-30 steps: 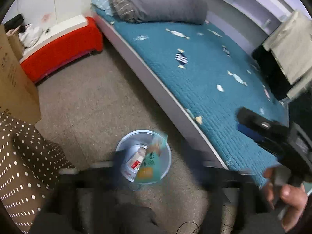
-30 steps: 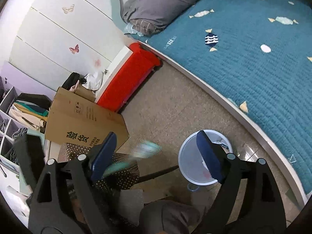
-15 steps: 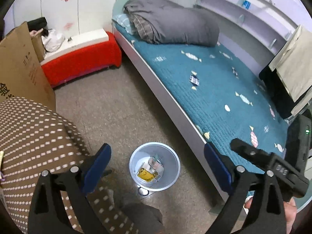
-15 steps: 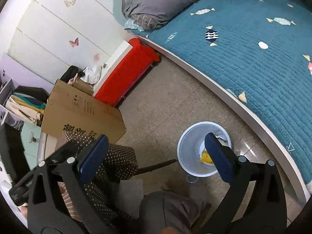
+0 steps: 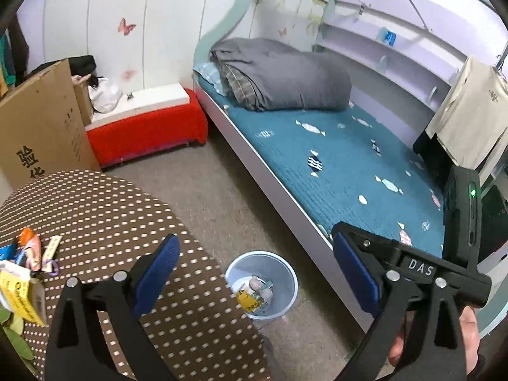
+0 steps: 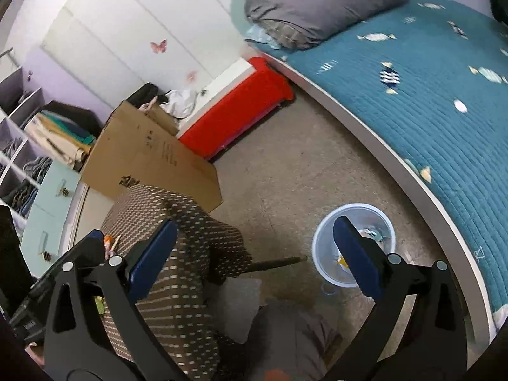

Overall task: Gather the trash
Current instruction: 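Move both open tools back over the trash on the table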

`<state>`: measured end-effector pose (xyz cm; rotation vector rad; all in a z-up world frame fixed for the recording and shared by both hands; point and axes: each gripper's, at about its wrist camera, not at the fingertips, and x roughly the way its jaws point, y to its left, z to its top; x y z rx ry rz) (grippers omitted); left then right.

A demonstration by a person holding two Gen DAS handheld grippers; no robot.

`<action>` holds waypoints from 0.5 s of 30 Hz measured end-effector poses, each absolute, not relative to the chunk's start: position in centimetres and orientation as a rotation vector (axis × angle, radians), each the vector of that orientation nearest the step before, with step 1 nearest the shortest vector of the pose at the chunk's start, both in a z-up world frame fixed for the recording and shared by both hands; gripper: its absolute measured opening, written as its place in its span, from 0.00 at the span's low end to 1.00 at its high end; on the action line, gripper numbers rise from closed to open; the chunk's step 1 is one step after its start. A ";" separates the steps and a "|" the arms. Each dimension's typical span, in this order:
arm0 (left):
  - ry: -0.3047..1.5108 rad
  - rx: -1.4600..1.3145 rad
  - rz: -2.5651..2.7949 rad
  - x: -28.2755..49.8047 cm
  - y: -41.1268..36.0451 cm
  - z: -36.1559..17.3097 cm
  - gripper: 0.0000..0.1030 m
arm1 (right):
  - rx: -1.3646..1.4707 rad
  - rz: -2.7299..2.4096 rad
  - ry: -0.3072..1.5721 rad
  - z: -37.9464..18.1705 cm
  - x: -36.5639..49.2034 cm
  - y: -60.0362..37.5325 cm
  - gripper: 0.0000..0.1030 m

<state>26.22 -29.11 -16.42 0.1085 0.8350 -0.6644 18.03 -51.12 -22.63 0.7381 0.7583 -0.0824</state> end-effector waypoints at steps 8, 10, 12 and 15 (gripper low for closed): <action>0.776 0.078 -0.610 25.1 -24.1 -14.6 0.92 | 0.668 -0.024 0.724 -19.1 18.8 -47.1 0.94; 0.766 0.070 -0.594 24.9 -22.6 -14.4 0.92 | 0.656 -0.003 0.712 -18.3 19.0 -46.0 0.94; 0.757 0.060 -0.572 24.8 -20.9 -14.2 0.92 | 0.637 0.020 0.702 -17.6 19.2 -44.8 0.94; 0.745 0.044 -0.535 24.6 -18.3 -14.0 0.92 | 0.610 0.060 0.689 -16.6 19.7 -42.9 0.94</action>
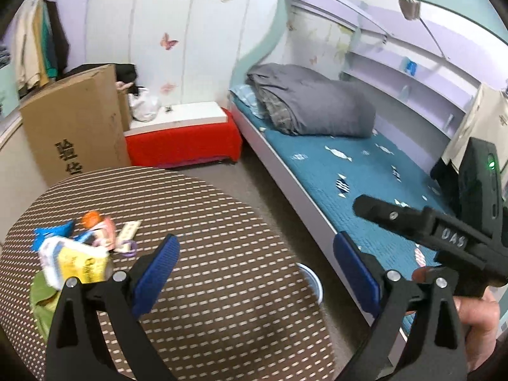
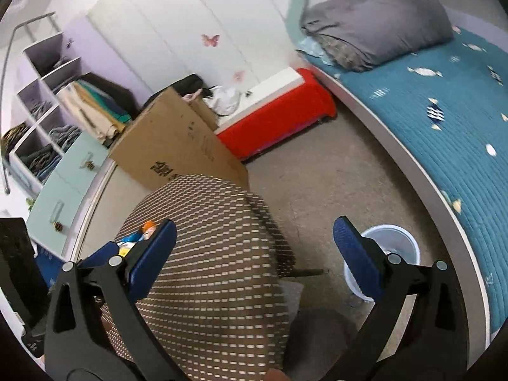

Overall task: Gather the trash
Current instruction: 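Move both open tools back over the trash on the table, then grasp the green leafy sprig with the left tool and lift it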

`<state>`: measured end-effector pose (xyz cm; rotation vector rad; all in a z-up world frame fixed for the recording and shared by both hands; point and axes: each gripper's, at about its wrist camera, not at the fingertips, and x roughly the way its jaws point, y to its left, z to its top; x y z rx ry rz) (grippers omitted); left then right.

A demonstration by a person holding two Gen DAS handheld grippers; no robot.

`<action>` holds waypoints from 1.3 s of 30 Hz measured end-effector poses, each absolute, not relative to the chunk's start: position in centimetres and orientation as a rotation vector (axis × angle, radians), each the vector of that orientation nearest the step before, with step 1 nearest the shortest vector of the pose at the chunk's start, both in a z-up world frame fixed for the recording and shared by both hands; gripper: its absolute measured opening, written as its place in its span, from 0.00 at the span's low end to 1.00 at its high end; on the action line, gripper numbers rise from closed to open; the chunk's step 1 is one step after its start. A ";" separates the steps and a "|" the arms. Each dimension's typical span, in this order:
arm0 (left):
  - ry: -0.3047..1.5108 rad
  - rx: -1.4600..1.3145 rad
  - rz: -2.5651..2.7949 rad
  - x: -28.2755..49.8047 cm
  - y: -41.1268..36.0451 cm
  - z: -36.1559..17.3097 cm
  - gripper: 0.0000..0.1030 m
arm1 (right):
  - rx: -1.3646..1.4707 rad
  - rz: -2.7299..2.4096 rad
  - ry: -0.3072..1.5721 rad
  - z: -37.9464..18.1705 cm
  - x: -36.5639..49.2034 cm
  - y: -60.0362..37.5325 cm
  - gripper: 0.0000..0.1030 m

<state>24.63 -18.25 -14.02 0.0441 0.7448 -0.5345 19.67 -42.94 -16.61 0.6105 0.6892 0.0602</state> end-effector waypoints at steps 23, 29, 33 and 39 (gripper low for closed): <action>0.719 -0.088 -0.195 24.3 1.2 -16.6 0.93 | 0.398 0.292 0.726 -14.2 22.6 -28.3 0.94; 0.812 -0.111 -0.092 26.5 5.9 -20.8 0.93 | 0.382 0.334 0.769 -15.6 22.6 -26.3 0.94; 0.879 -0.138 -0.091 28.0 7.4 -23.1 0.92 | 0.379 0.349 0.797 -16.5 22.5 -25.1 0.94; 0.910 -0.162 -0.172 28.7 8.2 -24.2 0.26 | 0.339 0.381 0.838 -17.5 22.3 -23.2 0.94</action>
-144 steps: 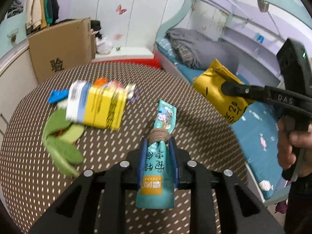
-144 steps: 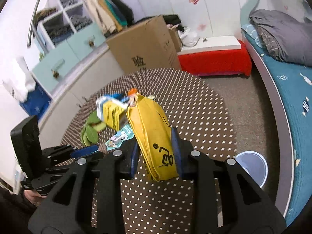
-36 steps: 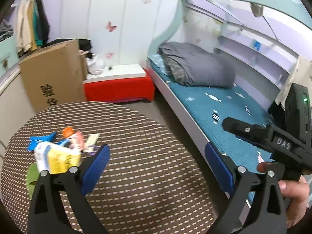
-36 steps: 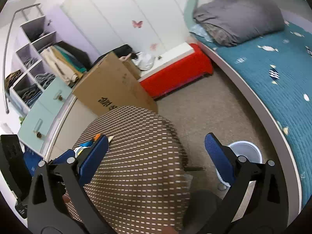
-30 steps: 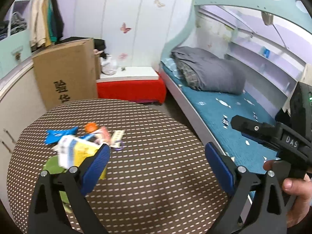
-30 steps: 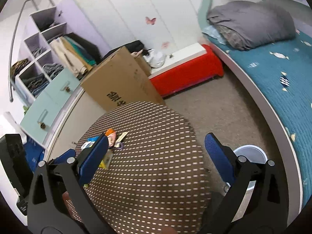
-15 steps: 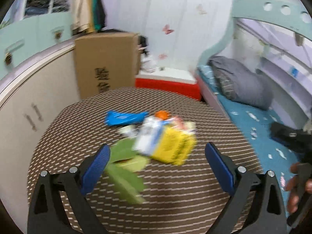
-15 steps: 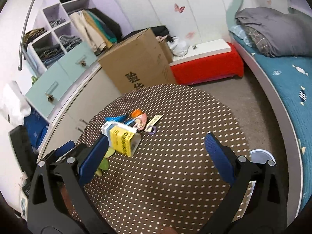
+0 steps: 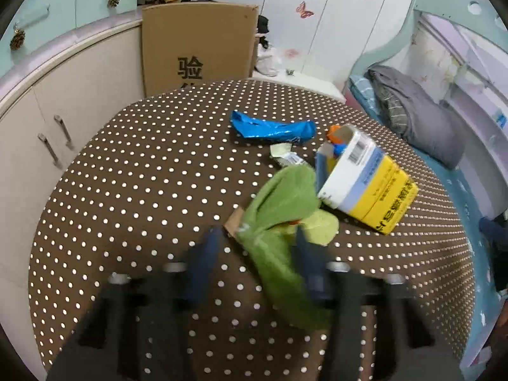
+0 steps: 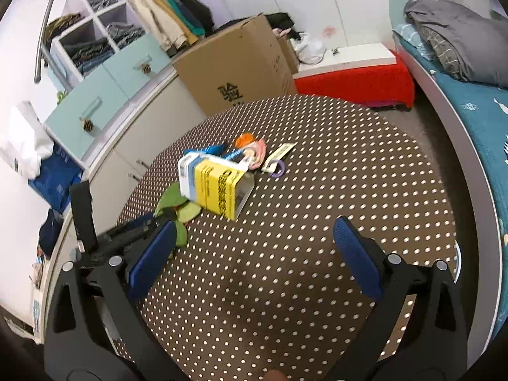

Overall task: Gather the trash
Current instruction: 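Grasp the green leafy sprig with the left tool and lift it, then grasp the red string with the right tool while the left tool holds the green sprig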

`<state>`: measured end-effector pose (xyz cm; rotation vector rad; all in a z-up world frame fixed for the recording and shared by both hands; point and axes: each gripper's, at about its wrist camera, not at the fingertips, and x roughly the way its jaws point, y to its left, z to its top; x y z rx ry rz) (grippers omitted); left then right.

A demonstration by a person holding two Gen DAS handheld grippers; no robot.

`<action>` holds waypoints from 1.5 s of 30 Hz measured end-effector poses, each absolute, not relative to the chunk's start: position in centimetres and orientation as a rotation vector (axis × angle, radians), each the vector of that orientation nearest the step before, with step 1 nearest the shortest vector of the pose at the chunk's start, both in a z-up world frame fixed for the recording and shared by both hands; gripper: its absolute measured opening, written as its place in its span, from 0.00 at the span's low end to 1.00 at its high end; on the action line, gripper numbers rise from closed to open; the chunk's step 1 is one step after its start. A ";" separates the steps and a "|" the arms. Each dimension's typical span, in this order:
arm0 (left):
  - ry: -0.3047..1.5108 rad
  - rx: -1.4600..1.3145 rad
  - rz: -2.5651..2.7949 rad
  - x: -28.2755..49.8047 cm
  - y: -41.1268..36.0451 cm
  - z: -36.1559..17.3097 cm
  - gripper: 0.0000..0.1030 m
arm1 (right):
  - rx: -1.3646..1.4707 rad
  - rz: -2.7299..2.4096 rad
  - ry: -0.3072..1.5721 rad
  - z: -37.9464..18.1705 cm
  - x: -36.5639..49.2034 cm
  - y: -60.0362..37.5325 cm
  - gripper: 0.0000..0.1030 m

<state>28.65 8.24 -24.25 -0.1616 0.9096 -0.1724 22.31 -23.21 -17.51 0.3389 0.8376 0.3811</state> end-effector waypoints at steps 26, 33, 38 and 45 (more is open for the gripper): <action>0.907 -0.259 -0.094 17.2 15.6 -24.7 0.11 | 0.107 0.668 0.928 -21.2 24.5 -8.2 0.82; 0.889 -0.262 -0.058 17.4 16.0 -24.7 0.12 | 0.022 0.680 0.862 -21.1 26.8 -4.7 0.65; 0.884 -0.256 -0.051 18.0 15.7 -24.9 0.26 | -0.007 0.589 0.895 -22.4 29.0 -3.1 0.33; 0.883 -0.241 -0.080 18.7 15.4 -24.5 0.11 | 0.002 0.598 0.886 -22.2 29.7 -2.3 0.07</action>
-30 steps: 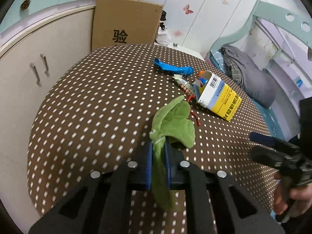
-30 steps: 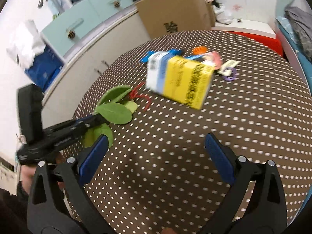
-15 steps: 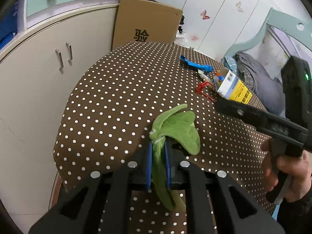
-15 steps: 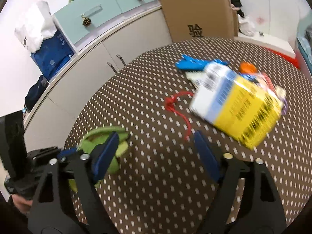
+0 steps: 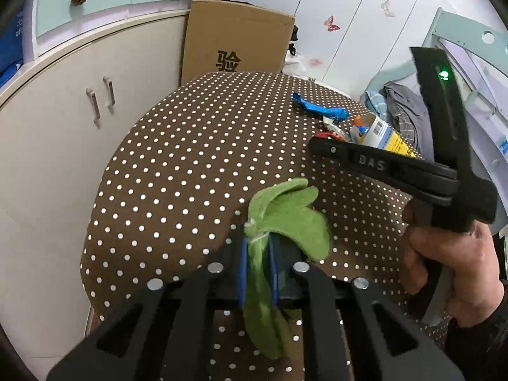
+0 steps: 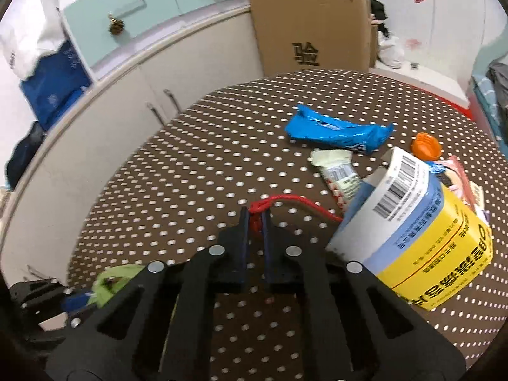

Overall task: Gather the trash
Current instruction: 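Grasp the red string with the right tool while the left tool holds the green sprig, then carry the green sprig and red string with both tools to the bin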

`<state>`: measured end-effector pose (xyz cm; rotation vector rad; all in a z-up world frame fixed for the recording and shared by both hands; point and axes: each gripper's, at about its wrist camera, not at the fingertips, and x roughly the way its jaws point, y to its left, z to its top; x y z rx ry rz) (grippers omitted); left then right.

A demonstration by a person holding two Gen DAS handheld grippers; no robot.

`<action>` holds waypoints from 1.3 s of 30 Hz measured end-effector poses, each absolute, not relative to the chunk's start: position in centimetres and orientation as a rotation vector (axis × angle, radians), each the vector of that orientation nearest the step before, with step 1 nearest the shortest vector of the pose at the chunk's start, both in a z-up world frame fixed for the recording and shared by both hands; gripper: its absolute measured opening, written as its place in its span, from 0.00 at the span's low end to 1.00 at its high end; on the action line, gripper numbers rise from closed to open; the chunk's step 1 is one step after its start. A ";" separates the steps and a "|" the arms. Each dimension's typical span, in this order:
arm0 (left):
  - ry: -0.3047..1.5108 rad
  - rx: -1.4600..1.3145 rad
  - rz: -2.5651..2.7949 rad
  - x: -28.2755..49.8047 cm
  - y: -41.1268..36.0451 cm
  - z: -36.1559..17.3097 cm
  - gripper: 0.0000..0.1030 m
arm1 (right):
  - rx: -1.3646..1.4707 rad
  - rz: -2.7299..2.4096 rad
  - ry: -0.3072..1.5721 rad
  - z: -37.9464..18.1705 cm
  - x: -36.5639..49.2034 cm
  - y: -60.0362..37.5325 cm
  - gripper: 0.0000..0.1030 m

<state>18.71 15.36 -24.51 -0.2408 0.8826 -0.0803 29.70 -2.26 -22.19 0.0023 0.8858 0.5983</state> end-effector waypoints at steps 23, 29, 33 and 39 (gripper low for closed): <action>0.686 -0.211 -0.107 20.2 11.6 -15.6 0.10 | 0.049 0.694 0.759 -14.7 26.0 -11.7 0.63; 0.724 -0.231 -0.065 19.5 12.9 -17.0 0.10 | -0.028 0.754 0.831 -19.5 25.7 -7.4 0.53; 0.736 -0.247 -0.036 18.9 14.3 -17.5 0.10 | -0.081 0.745 0.884 -22.1 26.6 -5.0 0.43; 0.746 -0.257 -0.019 18.5 15.0 -17.8 0.10 | -0.178 0.768 0.883 -22.5 26.2 -3.2 0.07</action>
